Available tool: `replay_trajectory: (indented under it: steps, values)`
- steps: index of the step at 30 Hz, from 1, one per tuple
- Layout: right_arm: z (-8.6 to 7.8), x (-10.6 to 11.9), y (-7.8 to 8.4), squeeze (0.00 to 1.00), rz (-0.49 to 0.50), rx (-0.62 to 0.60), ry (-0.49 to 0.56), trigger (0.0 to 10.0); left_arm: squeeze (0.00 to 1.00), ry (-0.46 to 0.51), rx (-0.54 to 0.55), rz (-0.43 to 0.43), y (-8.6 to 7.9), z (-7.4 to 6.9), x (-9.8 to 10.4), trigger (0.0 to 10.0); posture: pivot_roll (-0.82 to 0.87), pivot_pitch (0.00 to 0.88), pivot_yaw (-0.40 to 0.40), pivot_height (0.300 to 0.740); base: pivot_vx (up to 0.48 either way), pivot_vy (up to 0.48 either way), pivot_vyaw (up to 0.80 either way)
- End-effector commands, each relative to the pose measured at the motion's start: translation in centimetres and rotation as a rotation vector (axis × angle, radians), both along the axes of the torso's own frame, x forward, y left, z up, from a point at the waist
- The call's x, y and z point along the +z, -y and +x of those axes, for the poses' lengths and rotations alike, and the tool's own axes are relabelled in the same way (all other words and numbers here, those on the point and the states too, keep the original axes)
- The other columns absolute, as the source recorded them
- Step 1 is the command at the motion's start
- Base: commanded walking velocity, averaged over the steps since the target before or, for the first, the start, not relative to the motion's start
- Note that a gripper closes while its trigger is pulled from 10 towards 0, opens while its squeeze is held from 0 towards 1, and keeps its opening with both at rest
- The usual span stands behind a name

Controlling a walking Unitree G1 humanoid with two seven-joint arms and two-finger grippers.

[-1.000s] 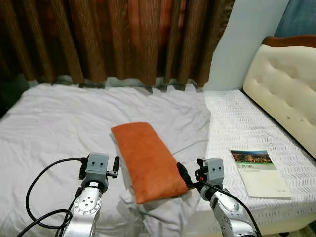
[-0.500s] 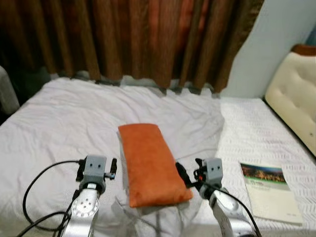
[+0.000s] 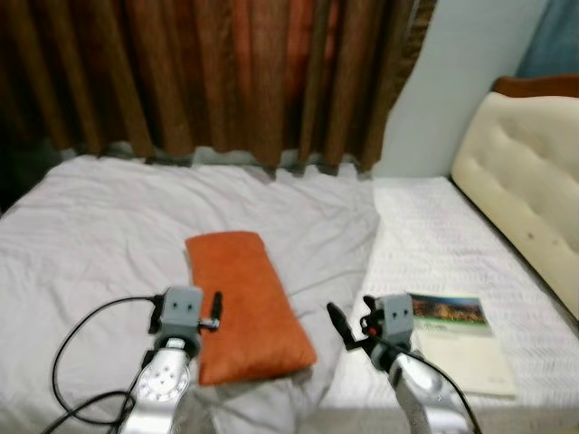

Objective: Clean up the room

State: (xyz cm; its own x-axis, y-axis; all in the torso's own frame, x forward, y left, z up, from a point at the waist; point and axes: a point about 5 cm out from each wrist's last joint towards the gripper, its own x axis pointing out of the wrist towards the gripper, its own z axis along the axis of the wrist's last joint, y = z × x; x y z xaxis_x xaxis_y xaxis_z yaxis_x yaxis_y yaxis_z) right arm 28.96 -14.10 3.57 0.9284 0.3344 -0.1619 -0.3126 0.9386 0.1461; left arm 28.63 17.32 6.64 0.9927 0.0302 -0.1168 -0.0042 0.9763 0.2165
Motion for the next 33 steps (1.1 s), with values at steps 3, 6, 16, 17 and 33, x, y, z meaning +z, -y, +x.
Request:
replay_trajectory:
  steps: [3, 6, 16, 17, 33]
  values:
    - [0.5, 0.6, 0.6, 0.0, -0.01, -0.005, 0.016, 10.0, 0.0, -0.001, -0.01, -0.013, 0.6, -0.1, -0.1, 10.0, 0.12, 0.0, -0.088, 0.74, 0.48, 0.0, 0.0]
    - [0.5, 0.6, 0.5, 0.0, -0.013, 0.003, 0.014, 10.0, 0.0, 0.001, -0.011, -0.012, 0.7, -0.1, 0.0, 10.0, 0.13, 0.0, -0.088, 0.74, 0.48, 0.0, 0.0]
    - [0.5, 0.5, 0.2, 0.0, -0.023, 0.027, 0.006, 10.0, 0.0, 0.003, -0.007, -0.014, 0.6, -0.2, 0.0, 10.0, 0.13, 0.0, -0.094, 0.74, 0.48, 0.0, 0.19]
    - [0.5, 0.4, 0.1, 0.0, -0.021, 0.028, 0.005, 10.0, 0.0, 0.002, -0.009, -0.013, 0.6, -0.2, 0.0, 10.0, 0.13, 0.0, -0.094, 0.74, 0.48, 0.0, 0.69]
    - [1.1, -0.4, -0.7, 0.0, 0.179, -0.07, -0.136, 10.0, 0.0, -0.074, 0.072, -0.531, -5.9, 2.7, -0.3, 10.0, 0.04, 0.438, -0.141, 0.74, 0.06, 0.0, 0.0]
